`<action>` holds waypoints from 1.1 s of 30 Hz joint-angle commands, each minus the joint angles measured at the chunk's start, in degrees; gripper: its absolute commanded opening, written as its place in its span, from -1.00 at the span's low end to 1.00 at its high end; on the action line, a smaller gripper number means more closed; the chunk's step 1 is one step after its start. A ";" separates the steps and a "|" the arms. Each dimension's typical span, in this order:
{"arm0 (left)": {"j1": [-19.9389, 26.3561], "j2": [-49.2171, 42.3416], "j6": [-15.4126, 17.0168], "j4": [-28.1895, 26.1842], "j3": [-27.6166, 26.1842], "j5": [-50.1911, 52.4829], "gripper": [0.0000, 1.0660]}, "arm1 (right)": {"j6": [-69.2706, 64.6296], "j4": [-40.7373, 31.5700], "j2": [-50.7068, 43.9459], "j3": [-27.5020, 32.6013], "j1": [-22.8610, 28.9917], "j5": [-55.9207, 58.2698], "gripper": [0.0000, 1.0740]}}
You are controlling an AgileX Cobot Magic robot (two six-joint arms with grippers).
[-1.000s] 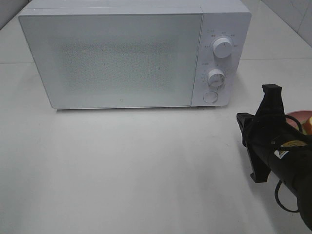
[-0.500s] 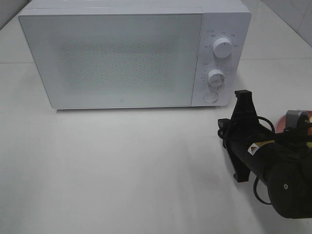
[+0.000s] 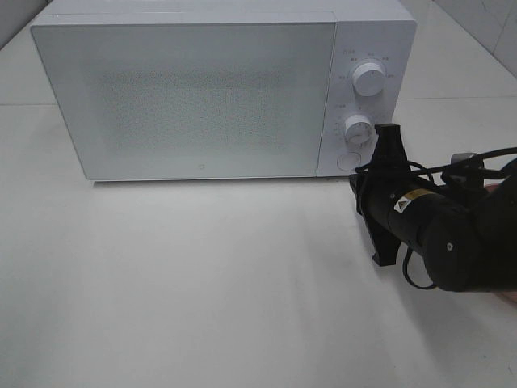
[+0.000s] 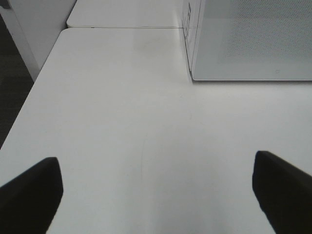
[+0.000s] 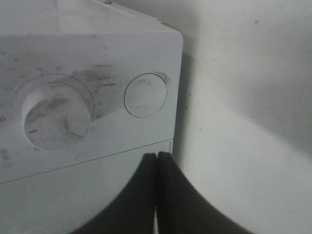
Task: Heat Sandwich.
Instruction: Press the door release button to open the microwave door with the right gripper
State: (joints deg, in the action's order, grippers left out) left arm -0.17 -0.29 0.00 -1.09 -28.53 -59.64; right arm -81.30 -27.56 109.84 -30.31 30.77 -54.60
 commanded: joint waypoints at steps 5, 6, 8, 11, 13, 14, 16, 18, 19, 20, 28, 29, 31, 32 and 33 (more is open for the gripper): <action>0.06 -1.20 0.00 0.00 0.11 0.34 0.87 | 0.11 3.44 1.78 -4.53 -4.18 3.50 -0.99; 0.06 -1.20 0.00 0.00 0.11 0.34 0.87 | -0.74 4.41 2.98 -5.56 -4.87 3.55 -0.99; 0.06 -1.20 0.00 0.00 0.11 0.34 0.87 | -1.20 4.53 3.55 -5.96 -4.87 3.61 -0.99; 0.06 -1.20 0.00 0.00 0.11 0.34 0.87 | -1.66 4.93 5.10 -7.68 -5.50 4.13 -0.99; 0.06 -1.20 0.00 0.00 0.11 0.34 0.87 | -1.66 4.81 5.44 -8.08 -5.73 4.24 -0.99; 0.06 -1.20 0.29 0.00 0.11 0.34 0.87 | -1.60 5.44 6.13 -9.11 -6.25 4.53 -0.99; 0.06 -1.20 0.29 0.00 0.11 0.34 0.87 | -1.60 5.61 6.42 -9.51 -6.30 4.53 -0.99; 0.06 -1.20 0.29 0.00 0.11 0.34 0.87 | -1.60 6.42 7.10 -10.54 -6.88 4.81 -0.99; 0.06 -1.20 0.29 0.00 0.11 0.34 0.87 | -1.55 6.82 8.02 -11.57 -7.45 4.87 -0.99; 0.06 -1.20 0.29 0.00 0.11 0.34 0.87 | -1.55 6.88 8.31 -12.03 -7.85 4.93 -0.99; 0.06 -1.20 0.29 0.00 0.11 0.34 0.87 | -1.32 7.45 9.22 -15.13 -8.88 6.30 -0.99; 0.06 -1.20 0.29 0.00 0.11 0.34 0.87 | -1.32 7.28 9.22 -15.24 -8.88 5.73 -0.99; 0.06 -1.20 0.29 0.00 0.11 0.34 0.87 | -1.32 7.05 9.22 -15.30 -8.88 5.33 -0.99; 0.06 -1.20 0.29 0.00 0.11 0.34 0.87 | -1.32 6.82 9.22 -15.41 -8.88 4.41 -0.99; 0.06 -1.20 0.29 0.00 0.11 0.34 0.87 | -1.32 6.82 9.22 -15.53 -8.88 2.41 -0.99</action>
State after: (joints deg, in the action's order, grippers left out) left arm -0.17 -0.29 0.00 -1.09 -28.53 -59.64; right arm -82.68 -20.86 119.29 -44.46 22.46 -47.10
